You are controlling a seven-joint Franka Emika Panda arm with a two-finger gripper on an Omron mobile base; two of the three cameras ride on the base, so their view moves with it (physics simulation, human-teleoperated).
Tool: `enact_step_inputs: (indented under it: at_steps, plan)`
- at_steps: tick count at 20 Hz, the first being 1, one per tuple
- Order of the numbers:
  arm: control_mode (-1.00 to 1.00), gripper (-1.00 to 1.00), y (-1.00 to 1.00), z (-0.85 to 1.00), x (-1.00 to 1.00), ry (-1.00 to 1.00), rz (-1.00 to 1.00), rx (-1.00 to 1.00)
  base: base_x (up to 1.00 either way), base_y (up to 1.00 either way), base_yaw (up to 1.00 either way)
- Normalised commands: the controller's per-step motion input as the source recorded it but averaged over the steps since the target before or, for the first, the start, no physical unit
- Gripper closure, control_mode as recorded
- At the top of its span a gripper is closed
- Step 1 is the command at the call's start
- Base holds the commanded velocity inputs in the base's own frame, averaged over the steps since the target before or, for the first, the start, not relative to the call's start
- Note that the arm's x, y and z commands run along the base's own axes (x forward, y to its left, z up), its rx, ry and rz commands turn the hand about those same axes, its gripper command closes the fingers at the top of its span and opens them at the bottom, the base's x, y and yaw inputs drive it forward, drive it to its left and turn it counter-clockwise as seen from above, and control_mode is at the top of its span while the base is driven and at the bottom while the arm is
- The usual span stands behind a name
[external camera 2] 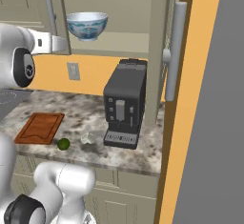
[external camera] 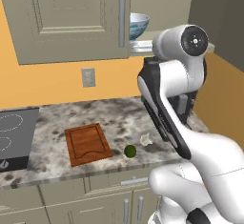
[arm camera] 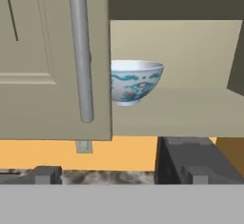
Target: Open the cabinet. Place the bowl and condiment on the counter. Then place the lime and garlic on the cutting board.
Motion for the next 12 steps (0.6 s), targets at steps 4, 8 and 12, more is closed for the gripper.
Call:
enact_step_inputs:
  at_steps: [4,8,12]
  plan:
    - [-1.0,-1.0,0.22,0.07,0.44,0.0,0.0,0.13,0.0,0.0,0.0]
    - [-1.0,-1.0,0.12,0.13,0.46,0.0,0.0,0.1,0.0,0.0,0.0]
    - [-1.0,-1.0,0.13,0.08,0.56,0.0,0.0,0.05,0.0,0.0,0.0]
